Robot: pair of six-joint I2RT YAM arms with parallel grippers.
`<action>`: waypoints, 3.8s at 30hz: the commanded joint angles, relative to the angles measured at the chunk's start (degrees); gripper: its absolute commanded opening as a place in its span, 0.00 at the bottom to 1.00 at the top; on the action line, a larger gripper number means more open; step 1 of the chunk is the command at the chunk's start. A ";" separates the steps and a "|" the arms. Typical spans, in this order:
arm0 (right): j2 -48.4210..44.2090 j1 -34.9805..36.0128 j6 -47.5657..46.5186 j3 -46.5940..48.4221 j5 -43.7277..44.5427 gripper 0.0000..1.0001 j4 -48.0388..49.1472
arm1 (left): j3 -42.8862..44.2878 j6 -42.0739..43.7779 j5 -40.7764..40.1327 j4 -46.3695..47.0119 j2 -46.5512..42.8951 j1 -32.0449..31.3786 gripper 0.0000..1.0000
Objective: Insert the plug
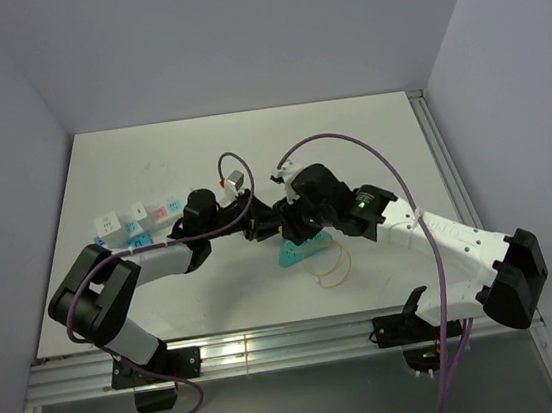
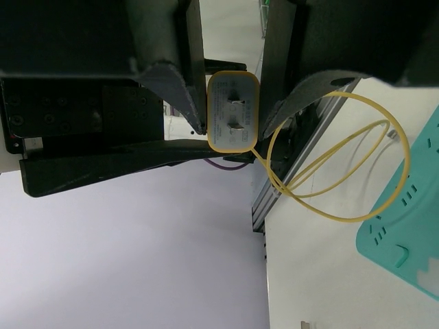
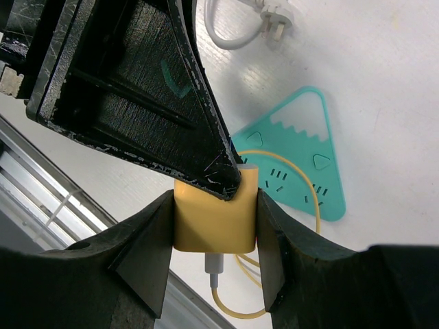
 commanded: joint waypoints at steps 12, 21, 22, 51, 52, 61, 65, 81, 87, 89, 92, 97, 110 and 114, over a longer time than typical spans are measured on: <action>-3.25 0.46 1.18 -4.38 0.68 0.27 7.08 | -2.36 -6.86 0.79 14.40 0.46 -1.98 0.11; -6.68 0.55 4.61 -9.31 0.77 0.58 12.45 | -4.21 -11.00 -1.77 20.29 1.78 -1.98 0.09; -6.77 0.55 4.61 -9.66 0.77 0.59 12.71 | -4.47 -11.61 -1.94 20.91 1.96 -1.98 0.09; -24.26 1.25 10.41 -24.86 11.58 0.79 25.02 | -7.01 -21.62 -6.69 33.91 10.48 -2.06 0.09; -25.13 1.25 10.24 -25.48 11.84 0.79 25.63 | -7.28 -22.24 -6.86 35.75 11.01 -2.06 0.09; -26.11 2.31 9.09 -29.17 11.85 0.74 30.03 | -7.02 -24.89 -6.86 38.84 13.38 -2.41 0.08; -25.93 3.19 7.95 -30.58 10.62 0.72 31.79 | -6.49 -26.64 -6.16 42.00 14.79 -2.77 0.09; -26.37 3.63 8.03 -33.13 9.47 0.73 34.78 | -5.17 -29.11 -5.19 45.96 17.08 -3.73 0.08; -24.62 3.63 8.39 -33.30 9.82 0.73 34.95 | -5.26 -28.49 -5.11 44.82 16.03 -3.82 0.08; -24.44 3.54 8.65 -33.74 9.74 0.71 35.39 | -5.09 -28.67 -5.02 44.99 15.94 -3.91 0.09; -24.61 3.63 8.91 -34.01 9.38 0.66 36.18 | -5.17 -28.58 -4.93 44.82 15.85 -3.82 0.08; -24.00 3.63 8.92 -33.75 9.47 0.63 35.92 | -5.61 -29.11 -5.02 45.78 15.76 -3.91 0.09; -22.24 3.63 9.35 -34.45 9.56 0.53 37.94 | -5.70 -29.81 -5.11 47.19 16.02 -4.26 0.09; -21.80 3.63 9.27 -34.01 9.74 0.37 37.85 | -5.61 -29.72 -5.19 47.45 16.46 -4.26 0.09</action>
